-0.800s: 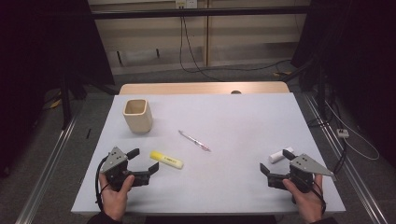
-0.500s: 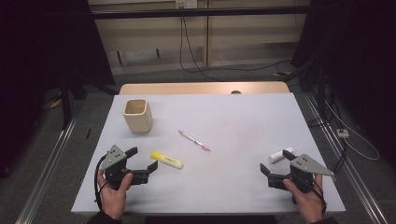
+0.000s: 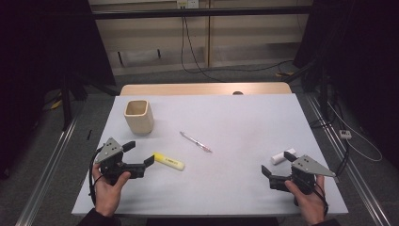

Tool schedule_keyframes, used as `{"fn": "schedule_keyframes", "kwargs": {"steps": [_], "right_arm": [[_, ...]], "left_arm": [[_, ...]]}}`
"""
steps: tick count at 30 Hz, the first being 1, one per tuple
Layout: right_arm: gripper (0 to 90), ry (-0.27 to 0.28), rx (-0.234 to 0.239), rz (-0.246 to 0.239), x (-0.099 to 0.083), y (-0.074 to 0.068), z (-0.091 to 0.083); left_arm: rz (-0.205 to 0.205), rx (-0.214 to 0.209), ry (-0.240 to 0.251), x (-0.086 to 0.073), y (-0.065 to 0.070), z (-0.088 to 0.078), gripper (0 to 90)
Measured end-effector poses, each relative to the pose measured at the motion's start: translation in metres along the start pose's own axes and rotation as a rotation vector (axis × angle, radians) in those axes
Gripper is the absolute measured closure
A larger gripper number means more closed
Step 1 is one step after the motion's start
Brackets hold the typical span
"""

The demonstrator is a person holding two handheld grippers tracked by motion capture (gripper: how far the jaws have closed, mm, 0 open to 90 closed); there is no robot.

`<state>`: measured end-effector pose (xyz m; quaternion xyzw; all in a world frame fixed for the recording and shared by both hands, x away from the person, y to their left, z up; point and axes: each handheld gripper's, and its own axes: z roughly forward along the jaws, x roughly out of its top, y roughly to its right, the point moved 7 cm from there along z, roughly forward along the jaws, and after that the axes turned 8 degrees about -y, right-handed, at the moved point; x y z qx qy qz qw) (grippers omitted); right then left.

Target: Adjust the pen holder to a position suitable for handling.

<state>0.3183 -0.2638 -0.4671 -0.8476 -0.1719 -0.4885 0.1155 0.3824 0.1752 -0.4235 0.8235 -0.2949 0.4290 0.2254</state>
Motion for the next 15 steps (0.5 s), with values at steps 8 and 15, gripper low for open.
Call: {"fn": "schedule_keyframes", "kwargs": {"steps": [8, 15], "right_arm": [[3.8, -0.007, 0.007, -0.003, -0.001, -0.001, 0.001], [3.8, -0.016, 0.011, -0.009, -0.001, -0.002, 0.000]], "left_arm": [[-0.028, 0.001, -0.022, 0.021, -0.018, 0.004, 8.5], [-0.018, 0.013, -0.079, 0.043, -0.037, 0.011, 8.5]]}}
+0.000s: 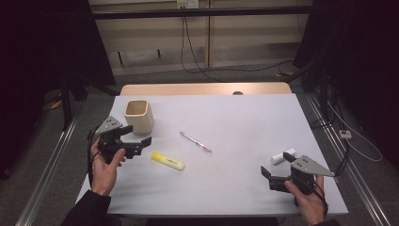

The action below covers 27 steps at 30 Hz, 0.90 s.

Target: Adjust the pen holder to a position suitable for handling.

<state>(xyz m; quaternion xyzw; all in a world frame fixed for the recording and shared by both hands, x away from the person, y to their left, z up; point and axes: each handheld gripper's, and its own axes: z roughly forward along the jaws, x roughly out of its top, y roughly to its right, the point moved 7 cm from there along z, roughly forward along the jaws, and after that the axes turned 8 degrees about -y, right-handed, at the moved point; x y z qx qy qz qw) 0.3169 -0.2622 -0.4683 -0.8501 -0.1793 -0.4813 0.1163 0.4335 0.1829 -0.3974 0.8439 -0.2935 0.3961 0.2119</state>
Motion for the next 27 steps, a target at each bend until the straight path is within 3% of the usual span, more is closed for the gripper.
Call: {"fn": "schedule_keyframes", "kwargs": {"steps": [2, 4, 6, 8, 10, 12, 14, 16, 18, 20, 27], "right_arm": [[3.8, 0.000, 0.003, -0.004, 0.000, -0.001, 0.000], [3.8, -0.002, 0.003, -0.005, 0.000, -0.001, 0.000], [3.8, -0.002, 0.002, -0.005, 0.000, -0.001, 0.001], [3.8, -0.002, 0.001, 0.000, 0.000, -0.001, 0.001], [3.8, -0.002, 0.000, -0.002, 0.000, -0.001, 0.002], [3.8, -0.001, 0.002, -0.003, 0.000, -0.001, 0.001], [3.8, -0.001, 0.006, -0.003, 0.000, -0.002, 0.001], [3.8, -0.001, 0.006, -0.002, 0.000, -0.001, 0.002], [3.8, -0.002, 0.008, -0.001, 0.000, -0.001, 0.002], [3.9, -0.008, 0.007, 0.000, 0.000, -0.001, 0.003], [4.0, -0.011, 0.010, -0.005, 0.000, -0.002, 0.003]], "left_arm": [[-0.007, -0.009, 0.001, 0.006, -0.005, 0.000, 7.6], [0.014, 0.025, -0.004, 0.012, -0.012, 0.000, 9.9], [0.010, 0.038, -0.006, 0.018, -0.021, 0.001, 9.0], [-0.003, 0.079, -0.014, 0.023, -0.030, 0.001, 9.1], [-0.017, 0.072, -0.011, 0.030, -0.035, 0.002, 9.2], [-0.008, 0.110, -0.016, 0.037, -0.042, 0.003, 9.1], [-0.020, 0.099, -0.026, 0.041, -0.046, 0.005, 9.7], [0.020, 0.072, -0.031, 0.045, -0.049, 0.008, 10.5], [0.024, 0.058, -0.043, 0.048, -0.055, 0.011, 10.3], [0.006, 0.065, -0.025, 0.053, -0.063, 0.015, 9.8], [-0.026, 0.088, -0.049, 0.061, -0.090, 0.029, 11.6]]}}
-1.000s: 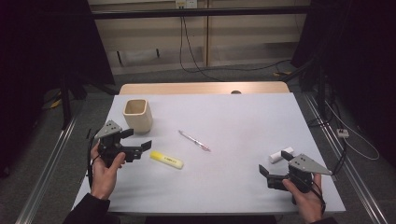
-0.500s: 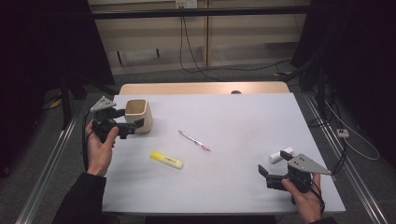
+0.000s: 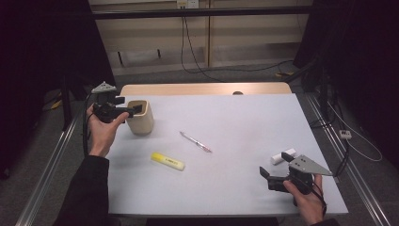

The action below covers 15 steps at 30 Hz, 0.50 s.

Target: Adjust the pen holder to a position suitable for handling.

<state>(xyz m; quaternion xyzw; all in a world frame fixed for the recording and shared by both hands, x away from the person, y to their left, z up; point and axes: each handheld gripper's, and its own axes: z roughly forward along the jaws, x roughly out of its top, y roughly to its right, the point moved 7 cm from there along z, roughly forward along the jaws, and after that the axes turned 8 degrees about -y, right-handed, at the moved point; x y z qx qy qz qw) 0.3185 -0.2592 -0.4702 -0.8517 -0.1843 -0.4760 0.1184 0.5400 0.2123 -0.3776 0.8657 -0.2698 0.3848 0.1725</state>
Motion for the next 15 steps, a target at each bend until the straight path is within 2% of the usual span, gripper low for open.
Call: {"fn": "schedule_keyframes", "kwargs": {"steps": [4, 7, 11, 15], "right_arm": [[4.0, 0.001, -0.001, 0.001, 0.000, 0.000, 0.000], [4.2, -0.003, 0.003, 0.001, 0.000, 0.000, 0.000], [4.5, -0.009, 0.007, 0.001, -0.001, 0.000, 0.000], [4.4, -0.008, 0.005, 0.000, -0.001, 0.000, 0.000]], "left_arm": [[-0.009, 0.025, -0.054, 0.002, -0.013, 0.010, 12.8], [-0.010, 0.045, -0.097, 0.004, -0.024, 0.017, 17.4], [-0.028, 0.056, -0.122, 0.008, -0.038, 0.026, 19.0], [-0.012, 0.061, -0.184, 0.005, -0.046, 0.036, 25.6]]}}
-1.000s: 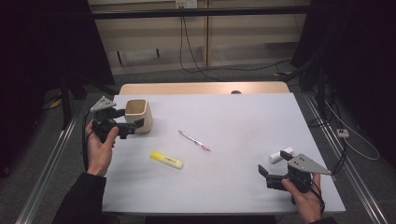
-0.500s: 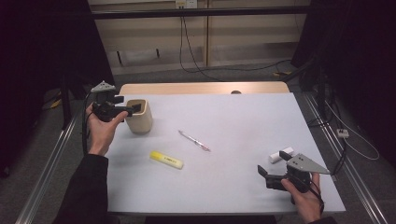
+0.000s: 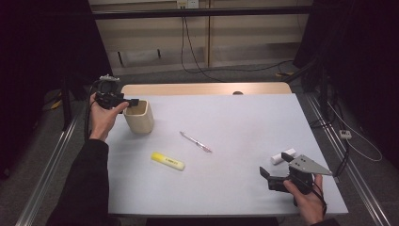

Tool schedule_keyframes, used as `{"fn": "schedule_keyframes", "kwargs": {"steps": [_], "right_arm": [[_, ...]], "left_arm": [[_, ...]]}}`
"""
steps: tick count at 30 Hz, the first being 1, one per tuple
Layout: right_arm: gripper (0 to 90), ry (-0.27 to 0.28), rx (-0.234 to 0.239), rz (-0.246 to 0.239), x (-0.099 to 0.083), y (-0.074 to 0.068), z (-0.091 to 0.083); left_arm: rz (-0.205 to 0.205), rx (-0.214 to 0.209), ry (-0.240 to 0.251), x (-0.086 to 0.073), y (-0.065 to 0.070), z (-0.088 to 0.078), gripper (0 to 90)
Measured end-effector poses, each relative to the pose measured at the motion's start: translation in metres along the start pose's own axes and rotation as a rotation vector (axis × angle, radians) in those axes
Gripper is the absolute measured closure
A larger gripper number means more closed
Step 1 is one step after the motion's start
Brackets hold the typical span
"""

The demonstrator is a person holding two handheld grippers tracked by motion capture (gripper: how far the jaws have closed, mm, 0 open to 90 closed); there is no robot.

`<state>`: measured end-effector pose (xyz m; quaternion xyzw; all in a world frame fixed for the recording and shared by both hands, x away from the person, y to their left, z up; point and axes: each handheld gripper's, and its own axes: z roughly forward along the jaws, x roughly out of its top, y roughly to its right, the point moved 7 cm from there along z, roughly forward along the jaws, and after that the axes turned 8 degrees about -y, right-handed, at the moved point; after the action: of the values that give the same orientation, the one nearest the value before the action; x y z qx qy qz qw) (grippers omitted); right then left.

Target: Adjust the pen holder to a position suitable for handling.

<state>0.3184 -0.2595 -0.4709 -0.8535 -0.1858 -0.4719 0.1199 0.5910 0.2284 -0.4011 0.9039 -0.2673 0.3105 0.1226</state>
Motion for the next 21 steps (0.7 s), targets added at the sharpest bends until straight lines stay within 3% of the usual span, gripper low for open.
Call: {"fn": "schedule_keyframes", "kwargs": {"steps": [6, 9, 14, 16, 19, 21], "right_arm": [[4.4, -0.004, 0.008, -0.003, 0.000, -0.001, 0.001], [4.4, -0.004, 0.008, -0.004, 0.000, -0.001, 0.001], [4.4, -0.008, 0.007, -0.007, 0.000, -0.001, 0.001], [4.4, -0.008, 0.007, -0.004, -0.001, -0.001, 0.002], [4.4, -0.008, 0.005, 0.001, -0.001, 0.000, 0.001], [4.4, -0.009, 0.005, 0.001, -0.001, 0.000, 0.002]], "left_arm": [[0.028, 0.021, -0.081, -0.007, -0.007, 0.012, 34.7], [0.003, -0.004, -0.084, -0.009, -0.011, 0.016, 35.8], [-0.018, -0.033, -0.085, -0.008, -0.013, 0.025, 49.0], [-0.002, -0.054, -0.092, -0.007, -0.011, 0.028, 50.9], [0.024, -0.073, -0.101, -0.008, -0.009, 0.029, 63.0], [0.039, -0.072, -0.107, -0.009, -0.011, 0.028, 64.2]]}}
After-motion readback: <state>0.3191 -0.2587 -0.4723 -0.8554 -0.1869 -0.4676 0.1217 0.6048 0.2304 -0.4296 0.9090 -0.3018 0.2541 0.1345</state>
